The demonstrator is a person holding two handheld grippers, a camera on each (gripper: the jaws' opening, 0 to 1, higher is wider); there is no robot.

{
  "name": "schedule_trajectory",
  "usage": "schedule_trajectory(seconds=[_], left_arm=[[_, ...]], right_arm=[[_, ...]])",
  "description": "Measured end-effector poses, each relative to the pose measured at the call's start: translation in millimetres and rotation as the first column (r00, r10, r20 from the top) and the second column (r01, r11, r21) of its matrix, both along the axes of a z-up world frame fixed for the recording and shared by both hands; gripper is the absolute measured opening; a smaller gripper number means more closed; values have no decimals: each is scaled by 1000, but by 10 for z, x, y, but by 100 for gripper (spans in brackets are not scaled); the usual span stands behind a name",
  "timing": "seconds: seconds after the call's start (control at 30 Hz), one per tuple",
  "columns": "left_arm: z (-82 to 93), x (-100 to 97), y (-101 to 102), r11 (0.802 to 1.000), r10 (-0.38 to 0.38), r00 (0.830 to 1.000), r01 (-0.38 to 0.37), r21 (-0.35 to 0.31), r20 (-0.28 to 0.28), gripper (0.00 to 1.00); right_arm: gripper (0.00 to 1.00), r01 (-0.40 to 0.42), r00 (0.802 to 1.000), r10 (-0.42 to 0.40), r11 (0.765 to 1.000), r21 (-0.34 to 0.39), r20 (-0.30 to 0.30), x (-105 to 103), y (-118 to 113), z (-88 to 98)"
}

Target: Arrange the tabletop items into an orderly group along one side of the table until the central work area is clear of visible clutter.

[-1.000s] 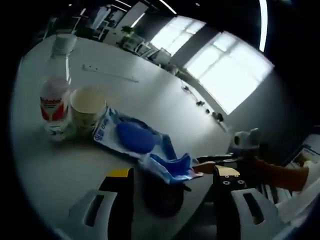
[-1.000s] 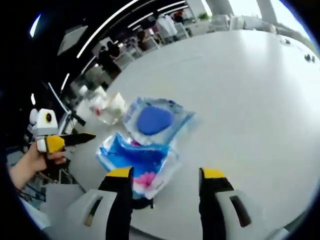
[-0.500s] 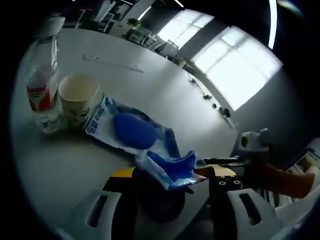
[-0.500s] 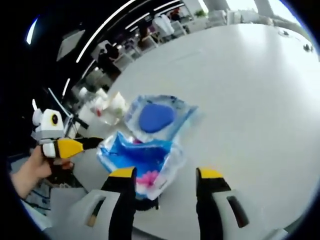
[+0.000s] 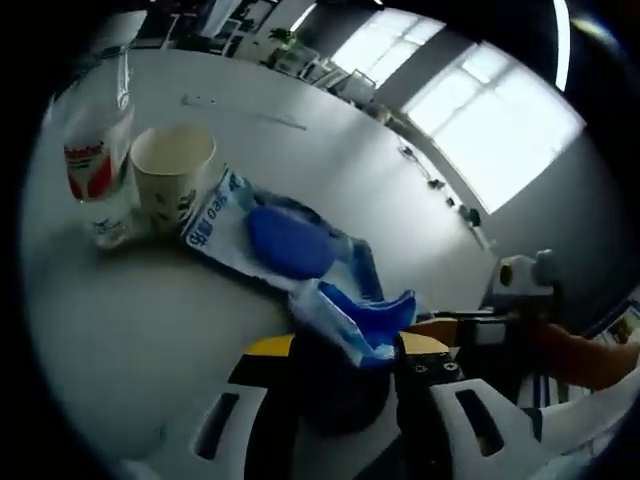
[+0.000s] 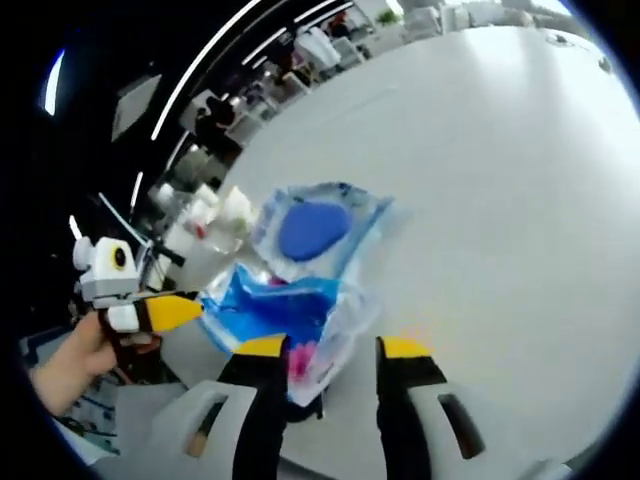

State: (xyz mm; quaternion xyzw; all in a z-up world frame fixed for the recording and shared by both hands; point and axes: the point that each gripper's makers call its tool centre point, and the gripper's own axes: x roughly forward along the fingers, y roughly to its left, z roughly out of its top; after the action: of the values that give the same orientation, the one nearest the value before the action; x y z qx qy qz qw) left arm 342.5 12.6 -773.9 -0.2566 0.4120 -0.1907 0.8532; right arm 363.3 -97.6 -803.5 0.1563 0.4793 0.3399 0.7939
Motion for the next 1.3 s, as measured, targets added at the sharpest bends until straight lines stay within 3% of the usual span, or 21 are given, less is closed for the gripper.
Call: schedule_trajectory(seconds=[0.13,0.33,0.43,0.7,0.87,1.07,1.3], left_arm=[[-31,-38,-41,1000,-8,1000,8,3,-19,21],[-13,-95,-72,1000,-7,1000,7,24,1,3],[6,-146,-106,999,-27,999,26,46,20,0],[83,-263,-136,998,-33,998,30,60,50,0],[174,-298,-178,998,-22,997,17,66,78,0],[232,-271,-221,995,-15,994,5,96,110,0],[356,-150,-365,996,-2,987,-12,86,161,0]], right_arm=[[20,5,1000,-5,1000,9,-3,3,-26,6],[8,22,1000,-22,999,41,-3,-29,-57,44],[4,30,1000,-31,999,44,6,-51,-89,63],[0,16,999,-18,999,50,38,-109,-142,176],[0,2,995,-7,999,46,96,-100,-167,300],[0,-10,991,3,999,53,131,-61,-209,379],[0,-16,985,5,998,60,172,77,-349,482]])
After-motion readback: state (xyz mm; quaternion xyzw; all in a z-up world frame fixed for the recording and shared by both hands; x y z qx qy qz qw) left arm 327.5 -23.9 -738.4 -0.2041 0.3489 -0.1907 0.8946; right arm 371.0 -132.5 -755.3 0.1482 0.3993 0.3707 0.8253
